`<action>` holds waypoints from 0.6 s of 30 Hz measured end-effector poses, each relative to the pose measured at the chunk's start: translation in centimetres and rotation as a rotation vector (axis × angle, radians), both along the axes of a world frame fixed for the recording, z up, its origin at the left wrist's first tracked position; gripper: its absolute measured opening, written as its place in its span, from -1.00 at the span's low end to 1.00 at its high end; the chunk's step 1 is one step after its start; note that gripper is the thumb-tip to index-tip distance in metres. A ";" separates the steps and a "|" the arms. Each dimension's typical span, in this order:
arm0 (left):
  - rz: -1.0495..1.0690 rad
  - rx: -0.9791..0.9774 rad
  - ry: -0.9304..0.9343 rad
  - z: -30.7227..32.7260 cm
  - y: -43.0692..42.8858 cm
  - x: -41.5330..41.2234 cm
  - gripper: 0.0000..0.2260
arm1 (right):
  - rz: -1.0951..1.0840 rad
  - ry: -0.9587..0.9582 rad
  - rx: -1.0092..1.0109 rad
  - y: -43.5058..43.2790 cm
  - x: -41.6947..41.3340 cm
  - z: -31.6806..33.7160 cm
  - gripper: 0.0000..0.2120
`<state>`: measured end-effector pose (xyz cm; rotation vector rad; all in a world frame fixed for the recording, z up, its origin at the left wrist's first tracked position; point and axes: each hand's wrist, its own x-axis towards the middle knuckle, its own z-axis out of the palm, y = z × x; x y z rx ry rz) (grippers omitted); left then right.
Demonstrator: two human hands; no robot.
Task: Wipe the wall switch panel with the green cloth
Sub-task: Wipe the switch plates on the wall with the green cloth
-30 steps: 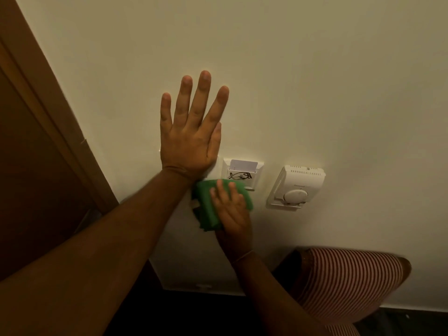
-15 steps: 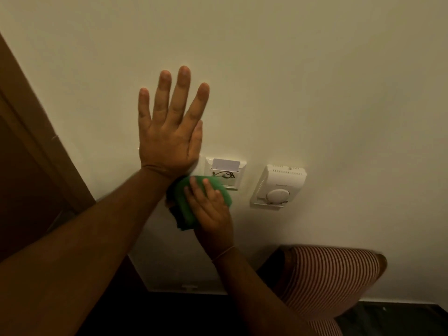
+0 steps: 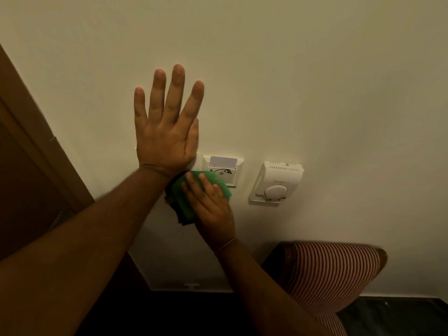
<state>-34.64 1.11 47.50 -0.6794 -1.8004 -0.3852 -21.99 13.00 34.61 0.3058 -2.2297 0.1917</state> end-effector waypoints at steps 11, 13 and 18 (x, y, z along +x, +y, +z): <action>-0.009 0.002 -0.004 -0.1 0.1 -0.1 -0.35 | -0.122 0.099 -0.197 -1.9 -0.5 -0.5 -0.29; 0.000 -0.001 0.003 0.0 0.1 -0.1 -0.36 | -0.084 0.081 -0.143 -1.9 -0.9 -0.4 -0.31; 0.004 -0.002 -0.013 -0.2 0.0 -0.3 -0.35 | -0.194 0.148 -0.239 1.2 1.7 -0.9 -0.42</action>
